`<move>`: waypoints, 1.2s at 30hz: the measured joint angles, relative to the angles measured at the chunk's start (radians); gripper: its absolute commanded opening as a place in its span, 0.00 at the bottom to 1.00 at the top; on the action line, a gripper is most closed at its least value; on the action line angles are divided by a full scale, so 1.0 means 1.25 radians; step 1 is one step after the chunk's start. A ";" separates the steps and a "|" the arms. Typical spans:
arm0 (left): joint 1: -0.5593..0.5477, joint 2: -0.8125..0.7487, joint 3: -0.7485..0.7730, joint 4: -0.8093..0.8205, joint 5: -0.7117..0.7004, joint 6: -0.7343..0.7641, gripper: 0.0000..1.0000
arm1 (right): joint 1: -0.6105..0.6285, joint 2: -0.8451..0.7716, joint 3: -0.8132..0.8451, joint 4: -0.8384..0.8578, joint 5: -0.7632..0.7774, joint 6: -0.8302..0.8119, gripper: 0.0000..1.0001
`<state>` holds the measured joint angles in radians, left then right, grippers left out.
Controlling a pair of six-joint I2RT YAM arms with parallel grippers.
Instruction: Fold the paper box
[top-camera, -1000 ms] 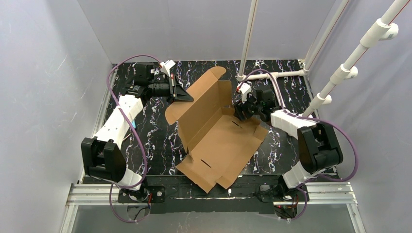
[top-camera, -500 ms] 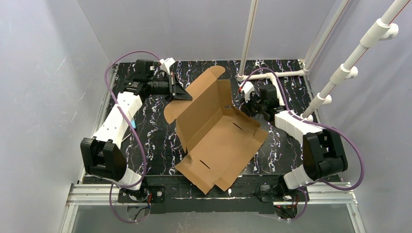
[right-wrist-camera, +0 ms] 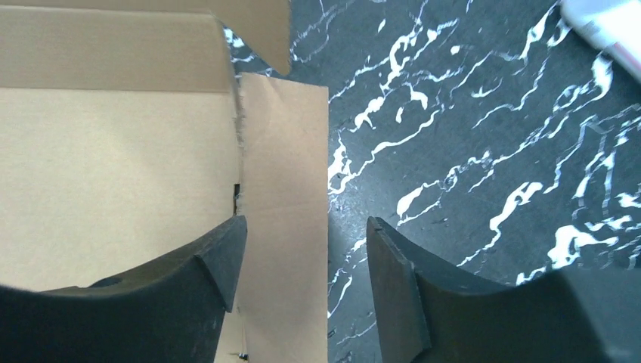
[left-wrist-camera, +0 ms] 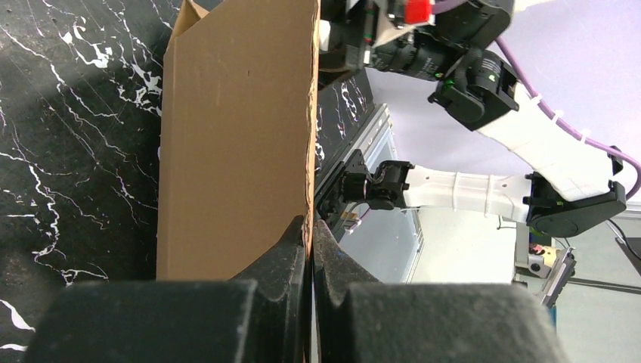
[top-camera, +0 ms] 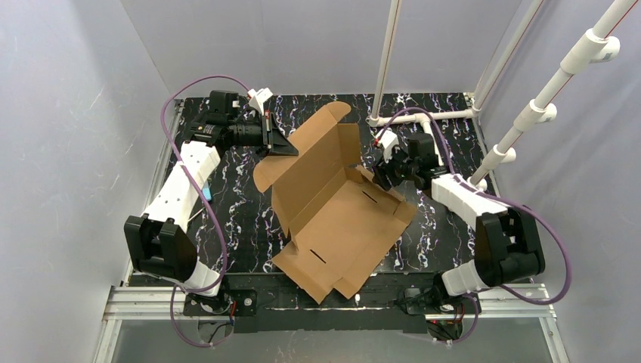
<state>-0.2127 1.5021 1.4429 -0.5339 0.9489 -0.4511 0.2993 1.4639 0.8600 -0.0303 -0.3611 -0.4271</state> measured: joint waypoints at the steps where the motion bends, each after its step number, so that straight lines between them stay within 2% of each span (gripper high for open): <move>1: 0.000 0.000 0.000 -0.002 0.000 0.002 0.00 | -0.002 -0.015 0.000 -0.009 -0.010 0.000 0.73; 6: 0.000 0.000 0.001 -0.005 0.000 0.004 0.00 | -0.003 -0.068 0.000 -0.016 -0.042 -0.010 0.76; 11: 0.000 0.000 0.003 -0.005 0.004 0.004 0.00 | -0.003 -0.065 0.011 -0.064 -0.136 -0.030 0.85; 16: 0.000 -0.002 0.003 -0.014 0.023 0.027 0.00 | -0.002 -0.045 0.167 -0.176 -0.240 -0.083 0.87; 23: 0.000 -0.006 0.033 -0.053 0.029 0.094 0.00 | -0.003 0.014 0.316 -0.186 -0.286 -0.133 0.84; 27: 0.000 -0.005 0.085 -0.069 0.036 0.117 0.00 | 0.002 0.116 0.402 -0.204 -0.313 -0.119 0.66; 33: 0.002 0.002 0.195 -0.108 0.031 0.163 0.00 | 0.008 0.204 0.510 -0.207 -0.385 -0.067 0.19; 36: 0.012 0.012 0.253 -0.145 0.006 0.205 0.00 | 0.015 0.215 0.553 -0.197 -0.425 -0.038 0.05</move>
<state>-0.1982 1.5166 1.7596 -0.7155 0.9569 -0.1947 0.3176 1.7321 1.5517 -0.2768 -0.8925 -0.4747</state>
